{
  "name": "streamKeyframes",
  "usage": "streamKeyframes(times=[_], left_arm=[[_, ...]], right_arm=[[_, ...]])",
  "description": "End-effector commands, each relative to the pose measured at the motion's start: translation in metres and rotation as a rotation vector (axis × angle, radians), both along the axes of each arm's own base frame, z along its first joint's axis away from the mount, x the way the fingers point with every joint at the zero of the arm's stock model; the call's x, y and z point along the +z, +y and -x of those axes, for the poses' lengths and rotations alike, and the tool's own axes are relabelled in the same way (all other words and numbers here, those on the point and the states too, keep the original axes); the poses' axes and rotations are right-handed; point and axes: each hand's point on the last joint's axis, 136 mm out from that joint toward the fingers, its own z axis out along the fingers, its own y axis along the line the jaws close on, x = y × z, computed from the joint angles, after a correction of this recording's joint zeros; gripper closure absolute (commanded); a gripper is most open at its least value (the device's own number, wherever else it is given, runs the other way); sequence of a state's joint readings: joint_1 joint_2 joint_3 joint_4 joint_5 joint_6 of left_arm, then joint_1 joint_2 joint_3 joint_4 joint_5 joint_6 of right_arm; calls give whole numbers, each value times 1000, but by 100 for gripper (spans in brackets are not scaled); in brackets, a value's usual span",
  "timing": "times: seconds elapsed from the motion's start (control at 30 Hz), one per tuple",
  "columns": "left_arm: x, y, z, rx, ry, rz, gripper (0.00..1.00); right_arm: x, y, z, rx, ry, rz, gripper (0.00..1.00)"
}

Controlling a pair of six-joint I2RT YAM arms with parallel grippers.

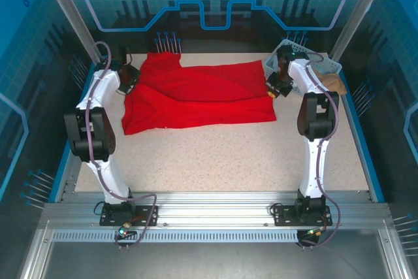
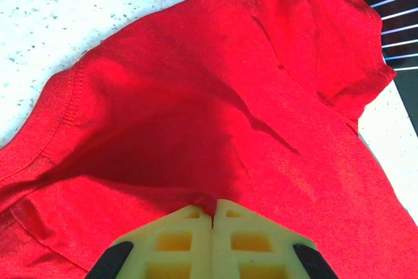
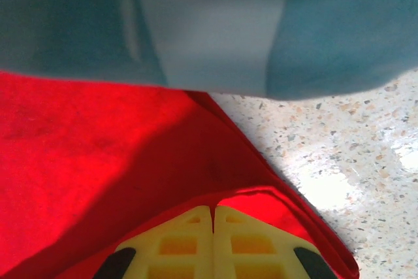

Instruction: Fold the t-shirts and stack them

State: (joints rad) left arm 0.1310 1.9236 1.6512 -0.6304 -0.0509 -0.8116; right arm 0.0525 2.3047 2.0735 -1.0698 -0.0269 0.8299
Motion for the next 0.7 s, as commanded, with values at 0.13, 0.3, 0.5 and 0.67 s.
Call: streamKeyframes(times=[0.13, 0.3, 0.5, 0.67], left_arm=[[-10, 7, -5, -24, 37, 2, 100], [-17, 10, -6, -51, 63, -5, 88], [5, 14, 26, -73, 112, -67, 41], [-15, 5, 104, 35, 222, 29, 39]], right_arm=[[-14, 12, -3, 34, 33, -18, 100], [-13, 19, -10, 86, 13, -47, 92], [33, 9, 2, 98, -87, 1, 49], [34, 6, 52, 50, -65, -20, 48]])
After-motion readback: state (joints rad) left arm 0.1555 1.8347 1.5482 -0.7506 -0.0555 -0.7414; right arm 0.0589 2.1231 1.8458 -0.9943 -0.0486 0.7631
